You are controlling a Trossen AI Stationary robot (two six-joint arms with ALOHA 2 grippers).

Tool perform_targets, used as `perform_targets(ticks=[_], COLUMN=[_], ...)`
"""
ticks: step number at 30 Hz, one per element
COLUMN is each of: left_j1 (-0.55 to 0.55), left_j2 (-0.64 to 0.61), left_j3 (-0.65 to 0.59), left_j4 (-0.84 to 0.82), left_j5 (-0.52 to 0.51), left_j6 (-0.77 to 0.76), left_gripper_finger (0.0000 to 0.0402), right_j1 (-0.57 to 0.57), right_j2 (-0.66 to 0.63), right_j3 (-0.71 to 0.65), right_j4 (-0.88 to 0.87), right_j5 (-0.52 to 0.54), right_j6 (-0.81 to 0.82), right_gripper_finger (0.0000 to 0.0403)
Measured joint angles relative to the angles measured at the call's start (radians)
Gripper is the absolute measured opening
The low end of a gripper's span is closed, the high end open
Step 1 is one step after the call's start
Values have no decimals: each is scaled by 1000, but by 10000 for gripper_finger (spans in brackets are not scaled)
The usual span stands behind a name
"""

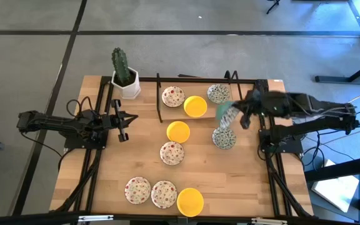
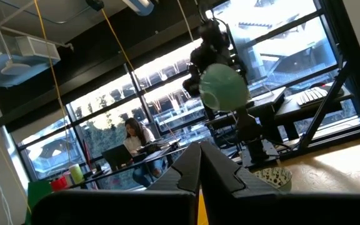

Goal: Pick & Place Mini bowls
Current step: Stack the blue patterned bowl on the blue patterned bowl on the shelf

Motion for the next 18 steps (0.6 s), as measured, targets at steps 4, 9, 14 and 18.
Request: perform_targets(ticks=[4,9,14,18], left_j1=[0,0,0,0], left_j2=[0,0,0,0], left_j3=[0,0,0,0], left_j4=[0,0,0,0], left_j5=[0,0,0,-1], left_j6=[0,0,0,12], left_gripper_finger=[2,8,4,1], right_j1=[-100,-270,-415,-478], right_j2=[181,420,607,719], right_j3=[215,503,738,824], right_j4=[-78,-274,-401,-456], right_j5=[-1,-10,-14,-44], right_j6=[-128,-294,-384,-461], right_gripper_finger=[14,14,14,14])
